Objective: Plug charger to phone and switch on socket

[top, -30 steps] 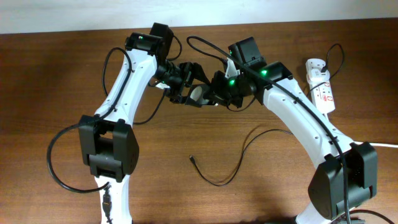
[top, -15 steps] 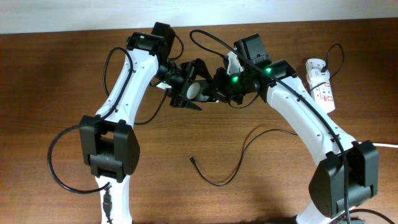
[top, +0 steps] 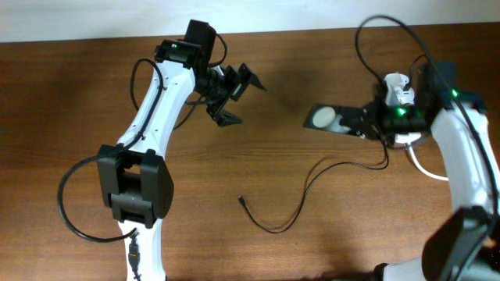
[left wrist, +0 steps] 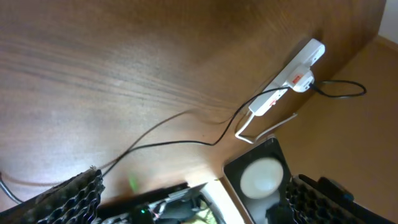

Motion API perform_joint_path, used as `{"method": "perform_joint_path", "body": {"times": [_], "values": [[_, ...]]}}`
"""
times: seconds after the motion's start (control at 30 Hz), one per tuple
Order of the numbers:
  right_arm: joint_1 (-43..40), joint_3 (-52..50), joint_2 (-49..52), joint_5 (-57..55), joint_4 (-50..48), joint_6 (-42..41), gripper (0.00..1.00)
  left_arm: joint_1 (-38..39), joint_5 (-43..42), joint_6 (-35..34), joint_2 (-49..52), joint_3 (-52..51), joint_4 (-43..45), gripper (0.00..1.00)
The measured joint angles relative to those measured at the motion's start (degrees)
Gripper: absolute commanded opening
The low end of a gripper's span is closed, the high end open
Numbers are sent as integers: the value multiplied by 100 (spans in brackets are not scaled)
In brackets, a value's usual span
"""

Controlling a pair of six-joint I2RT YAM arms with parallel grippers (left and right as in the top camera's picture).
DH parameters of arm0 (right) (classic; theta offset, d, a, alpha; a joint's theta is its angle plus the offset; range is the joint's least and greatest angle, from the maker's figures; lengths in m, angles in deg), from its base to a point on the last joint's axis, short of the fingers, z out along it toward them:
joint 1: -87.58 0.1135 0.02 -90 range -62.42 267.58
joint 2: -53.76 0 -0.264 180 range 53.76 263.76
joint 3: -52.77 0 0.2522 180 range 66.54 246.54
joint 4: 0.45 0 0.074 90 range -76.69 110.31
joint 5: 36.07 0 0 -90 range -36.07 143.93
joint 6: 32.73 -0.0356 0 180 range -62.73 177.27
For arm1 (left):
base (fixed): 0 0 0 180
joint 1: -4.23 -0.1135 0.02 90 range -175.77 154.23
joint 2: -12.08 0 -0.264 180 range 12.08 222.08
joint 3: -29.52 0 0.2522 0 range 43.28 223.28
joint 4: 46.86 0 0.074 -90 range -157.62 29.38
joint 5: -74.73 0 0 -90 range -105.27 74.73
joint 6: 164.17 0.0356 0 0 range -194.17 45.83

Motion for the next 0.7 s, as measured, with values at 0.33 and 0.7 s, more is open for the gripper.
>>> {"method": "perform_joint_path", "body": {"times": [0.33,0.7], "values": [[857,-2898,-2391,-741,-5066,-4531,4,190,-2127,2378,0,-2,977,90],[2732,-2916,-1419,-3639,-8126,-7768,4,275,-2830,46,0,-7,3469,50]]}}
